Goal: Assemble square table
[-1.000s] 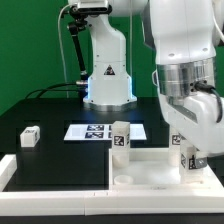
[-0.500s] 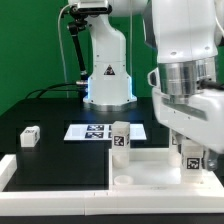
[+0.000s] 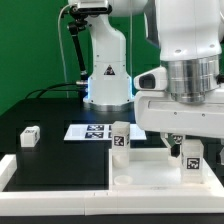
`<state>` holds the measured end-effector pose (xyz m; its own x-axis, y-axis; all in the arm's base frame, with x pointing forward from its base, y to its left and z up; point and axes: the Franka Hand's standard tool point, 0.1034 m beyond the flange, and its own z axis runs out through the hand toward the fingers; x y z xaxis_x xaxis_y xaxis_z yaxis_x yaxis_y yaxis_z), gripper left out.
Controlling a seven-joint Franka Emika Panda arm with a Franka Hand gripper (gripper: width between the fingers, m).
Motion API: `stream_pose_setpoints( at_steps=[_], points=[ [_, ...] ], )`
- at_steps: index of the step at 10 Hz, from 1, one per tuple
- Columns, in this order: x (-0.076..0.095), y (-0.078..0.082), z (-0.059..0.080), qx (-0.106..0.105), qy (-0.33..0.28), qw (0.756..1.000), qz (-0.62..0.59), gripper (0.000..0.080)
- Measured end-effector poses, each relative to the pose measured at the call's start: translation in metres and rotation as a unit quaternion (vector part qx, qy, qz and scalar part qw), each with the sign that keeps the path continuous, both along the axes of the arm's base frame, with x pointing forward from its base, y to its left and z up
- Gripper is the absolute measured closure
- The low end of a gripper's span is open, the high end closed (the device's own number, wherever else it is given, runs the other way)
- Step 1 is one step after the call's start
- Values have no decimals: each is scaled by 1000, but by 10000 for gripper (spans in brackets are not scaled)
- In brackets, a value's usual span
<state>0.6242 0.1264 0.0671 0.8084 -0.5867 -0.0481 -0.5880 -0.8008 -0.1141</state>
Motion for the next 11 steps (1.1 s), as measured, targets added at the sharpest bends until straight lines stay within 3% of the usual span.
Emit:
stream_pose_setpoints(
  at_steps=[2, 3, 6, 8, 9, 10, 11],
  points=[
    [2, -3, 2, -35, -19, 984, 176, 150],
    [2, -4, 1, -42, -25, 969, 243, 150],
    [2, -4, 1, -41, -22, 976, 213, 150],
    [2, -3, 1, -39, -18, 986, 159, 426],
    [2, -5, 1, -38, -14, 992, 118, 426],
    [2, -5, 0, -37, -11, 995, 90, 509],
    [2, -5, 0, -37, -9, 997, 68, 509]
  ],
)
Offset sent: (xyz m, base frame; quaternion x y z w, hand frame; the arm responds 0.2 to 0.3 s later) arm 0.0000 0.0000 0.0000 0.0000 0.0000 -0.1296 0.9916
